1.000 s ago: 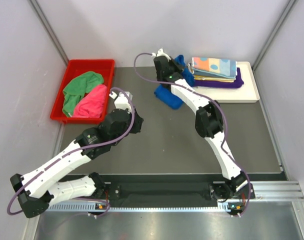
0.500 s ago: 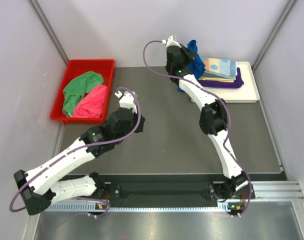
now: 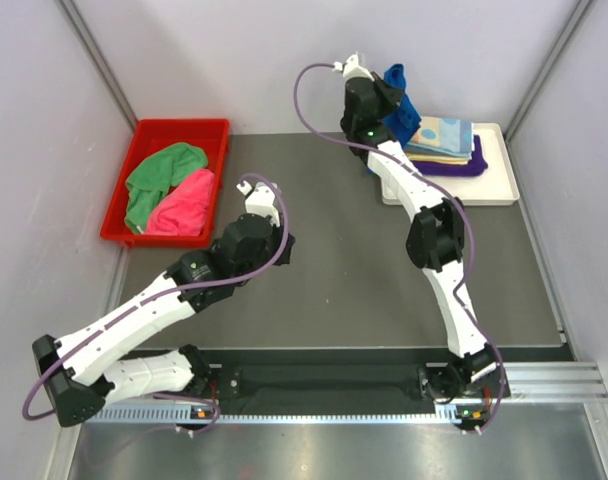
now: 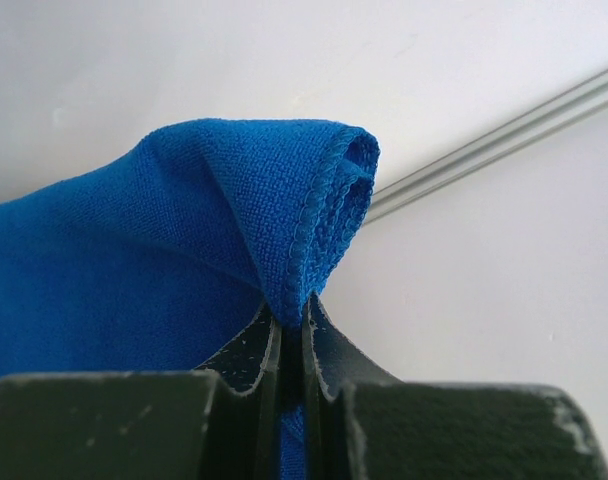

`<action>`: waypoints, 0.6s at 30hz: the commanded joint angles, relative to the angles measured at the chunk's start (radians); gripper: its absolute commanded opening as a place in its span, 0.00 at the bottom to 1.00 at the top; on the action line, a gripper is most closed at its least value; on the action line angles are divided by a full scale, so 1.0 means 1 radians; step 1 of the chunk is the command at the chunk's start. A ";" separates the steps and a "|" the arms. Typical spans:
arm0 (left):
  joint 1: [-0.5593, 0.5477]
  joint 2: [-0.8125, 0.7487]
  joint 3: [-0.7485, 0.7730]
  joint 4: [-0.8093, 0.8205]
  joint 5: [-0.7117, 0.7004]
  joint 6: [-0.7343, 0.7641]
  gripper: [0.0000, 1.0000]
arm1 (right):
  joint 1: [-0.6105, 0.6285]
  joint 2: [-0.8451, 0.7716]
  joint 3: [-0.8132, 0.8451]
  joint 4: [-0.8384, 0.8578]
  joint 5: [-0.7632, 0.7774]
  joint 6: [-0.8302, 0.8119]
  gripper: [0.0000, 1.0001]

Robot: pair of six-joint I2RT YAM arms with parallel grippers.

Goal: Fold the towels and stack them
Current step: Neatly place the folded towel into the bin

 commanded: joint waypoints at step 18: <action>-0.001 0.041 0.029 0.075 0.047 0.014 0.20 | -0.112 -0.160 0.007 -0.071 -0.102 0.208 0.00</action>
